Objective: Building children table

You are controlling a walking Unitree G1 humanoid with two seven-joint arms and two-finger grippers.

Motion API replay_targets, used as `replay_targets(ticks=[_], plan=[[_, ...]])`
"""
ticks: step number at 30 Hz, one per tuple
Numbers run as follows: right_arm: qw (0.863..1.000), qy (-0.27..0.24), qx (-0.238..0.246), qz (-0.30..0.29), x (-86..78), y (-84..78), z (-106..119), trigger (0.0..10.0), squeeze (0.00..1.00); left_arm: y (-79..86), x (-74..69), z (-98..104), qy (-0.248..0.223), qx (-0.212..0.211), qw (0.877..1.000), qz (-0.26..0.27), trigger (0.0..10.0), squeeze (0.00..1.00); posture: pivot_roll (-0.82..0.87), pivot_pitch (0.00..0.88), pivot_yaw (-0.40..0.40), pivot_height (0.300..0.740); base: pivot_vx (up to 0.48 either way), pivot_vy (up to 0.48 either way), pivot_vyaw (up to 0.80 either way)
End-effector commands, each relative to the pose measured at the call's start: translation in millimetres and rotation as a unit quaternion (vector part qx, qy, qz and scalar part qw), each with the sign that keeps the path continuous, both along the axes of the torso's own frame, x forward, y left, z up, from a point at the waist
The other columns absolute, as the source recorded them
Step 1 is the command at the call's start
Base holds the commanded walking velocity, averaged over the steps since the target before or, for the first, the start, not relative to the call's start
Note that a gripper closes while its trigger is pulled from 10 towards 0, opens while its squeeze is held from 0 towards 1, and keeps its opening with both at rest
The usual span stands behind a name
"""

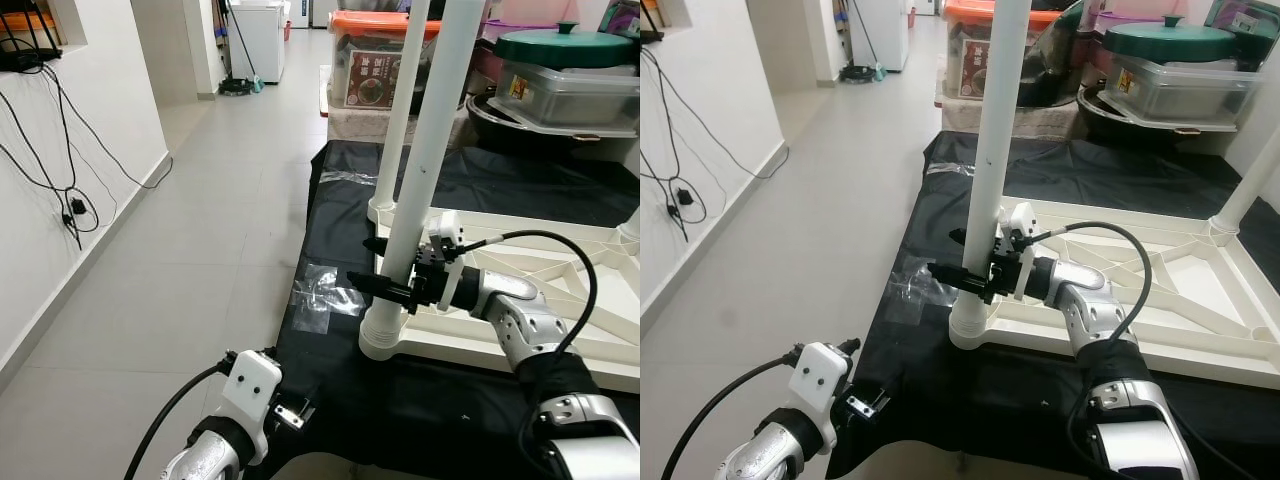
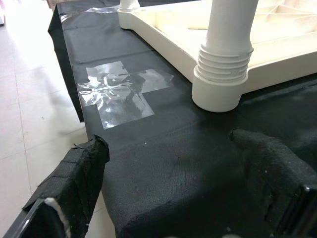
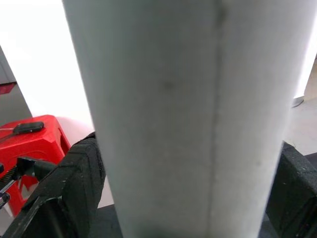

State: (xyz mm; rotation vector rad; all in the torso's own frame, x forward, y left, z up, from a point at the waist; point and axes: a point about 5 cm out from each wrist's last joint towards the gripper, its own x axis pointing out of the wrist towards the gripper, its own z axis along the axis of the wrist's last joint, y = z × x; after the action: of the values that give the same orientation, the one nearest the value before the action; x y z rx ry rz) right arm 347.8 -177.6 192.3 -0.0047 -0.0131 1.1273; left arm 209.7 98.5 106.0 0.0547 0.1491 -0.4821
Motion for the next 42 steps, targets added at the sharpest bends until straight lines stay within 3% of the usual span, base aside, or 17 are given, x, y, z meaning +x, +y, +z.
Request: replay_targets(ticks=[1, 12, 13, 15, 16, 18, 19, 36, 39, 42], plan=[[1.0, -0.011, 0.005, -0.001, -1.5, -3.4, 2.0, 10.0, 0.0, 1.3, -0.2, -3.8, 0.01, 0.007, 1.0, 0.0, 10.0, 0.0, 0.09, 0.025, -0.043, 0.74, 0.0, 0.0, 0.0], [1.0, -0.017, 0.005, -0.01, -1.5, -10.1, 4.2, 10.0, 0.0, 1.6, 0.0, -4.2, 0.011, 0.009, 1.0, -0.003, 10.0, 0.0, 0.09, 0.02, -0.042, 0.74, 0.0, 0.0, 0.0], [1.0, -0.019, 0.007, -0.012, -1.2, -9.6, 4.6, 4.6, 0.0, 1.5, -0.1, -4.4, 0.011, 0.01, 1.0, -0.003, 10.0, 0.0, 0.09, 0.019, -0.043, 0.74, 0.0, 0.0, 0.0], [1.0, -0.019, 0.007, -0.012, -1.2, -9.6, 4.6, 4.6, 0.0, 1.5, -0.1, -4.4, 0.011, 0.01, 1.0, -0.003, 10.0, 0.0, 0.09, 0.019, -0.043, 0.74, 0.0, 0.0, 0.0], [1.0, -0.02, 0.008, -0.012, -1.0, -9.0, 4.8, 0.6, 0.0, 1.5, -0.1, -4.6, 0.011, 0.01, 1.0, -0.003, 10.0, 0.0, 0.09, 0.019, -0.043, 0.74, 0.0, 0.0, 0.0], [1.0, -0.02, 0.008, -0.012, -1.0, -9.0, 4.8, 0.6, 0.0, 1.5, -0.1, -4.6, 0.011, 0.01, 1.0, -0.003, 10.0, 0.0, 0.09, 0.019, -0.043, 0.74, 0.0, 0.0, 0.0], [1.0, -0.02, 0.009, -0.01, -1.7, -7.5, 4.1, 0.0, 0.0, 1.5, -0.2, -4.8, 0.012, 0.01, 1.0, -0.003, 10.0, 0.0, 0.09, 0.016, -0.041, 0.74, 0.0, 0.0, 0.0], [1.0, -0.011, 0.011, 0.004, -19.9, 6.0, -16.4, 0.0, 0.0, 2.4, 0.3, -6.4, 0.02, 0.005, 1.0, -0.002, 10.0, 0.0, 0.09, 0.006, -0.038, 0.74, 0.0, 0.0, 0.0], [1.0, -0.013, 0.008, -0.01, -20.4, 7.2, -18.7, 0.0, 0.0, 3.4, 1.4, -6.1, 0.021, 0.002, 1.0, 0.002, 10.0, 0.0, 0.09, 0.007, -0.036, 0.74, 0.0, 0.0, 0.0], [0.995, -0.01, 0.013, -0.101, -18.8, 10.0, -25.7, 0.0, 0.0, 6.7, 6.7, -5.3, 0.022, -0.008, 1.0, 0.015, 10.0, 0.0, 0.08, 0.014, -0.034, 0.74, 0.0, 0.0, 0.0]])
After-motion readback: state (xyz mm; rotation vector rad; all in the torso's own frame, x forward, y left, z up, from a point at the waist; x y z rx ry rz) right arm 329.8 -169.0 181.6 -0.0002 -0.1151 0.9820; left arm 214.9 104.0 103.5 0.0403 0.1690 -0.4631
